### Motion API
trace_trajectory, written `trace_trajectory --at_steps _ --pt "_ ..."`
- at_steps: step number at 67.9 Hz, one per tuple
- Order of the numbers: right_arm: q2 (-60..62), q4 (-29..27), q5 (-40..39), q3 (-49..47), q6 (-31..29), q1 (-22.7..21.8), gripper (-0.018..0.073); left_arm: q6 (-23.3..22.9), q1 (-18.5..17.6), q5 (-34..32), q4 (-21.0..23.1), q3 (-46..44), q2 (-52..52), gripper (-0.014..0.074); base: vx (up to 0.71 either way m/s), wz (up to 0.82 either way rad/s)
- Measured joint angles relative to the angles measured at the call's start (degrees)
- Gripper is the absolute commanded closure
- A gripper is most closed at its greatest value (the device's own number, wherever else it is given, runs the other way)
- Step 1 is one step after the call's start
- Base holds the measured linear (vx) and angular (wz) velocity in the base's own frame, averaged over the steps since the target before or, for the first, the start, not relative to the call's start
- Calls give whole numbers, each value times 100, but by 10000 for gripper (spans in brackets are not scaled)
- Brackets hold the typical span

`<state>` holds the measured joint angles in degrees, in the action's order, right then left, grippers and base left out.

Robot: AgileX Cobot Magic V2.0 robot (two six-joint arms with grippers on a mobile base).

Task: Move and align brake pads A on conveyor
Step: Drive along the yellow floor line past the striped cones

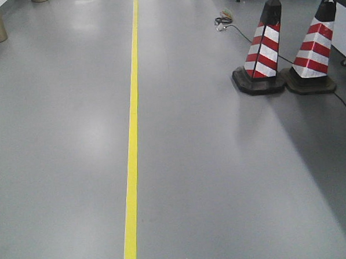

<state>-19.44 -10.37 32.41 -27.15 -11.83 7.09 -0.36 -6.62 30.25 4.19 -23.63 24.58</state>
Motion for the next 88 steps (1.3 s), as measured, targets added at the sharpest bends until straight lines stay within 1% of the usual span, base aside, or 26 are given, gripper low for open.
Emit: trace_trajectory --at_steps 57,88 --pt "0 0 0 0 0 0 567 0 0 -5 0 0 0 603 73 -1" --pt "0 0 0 0 0 0 567 0 0 0 0 0 0 603 67 2"
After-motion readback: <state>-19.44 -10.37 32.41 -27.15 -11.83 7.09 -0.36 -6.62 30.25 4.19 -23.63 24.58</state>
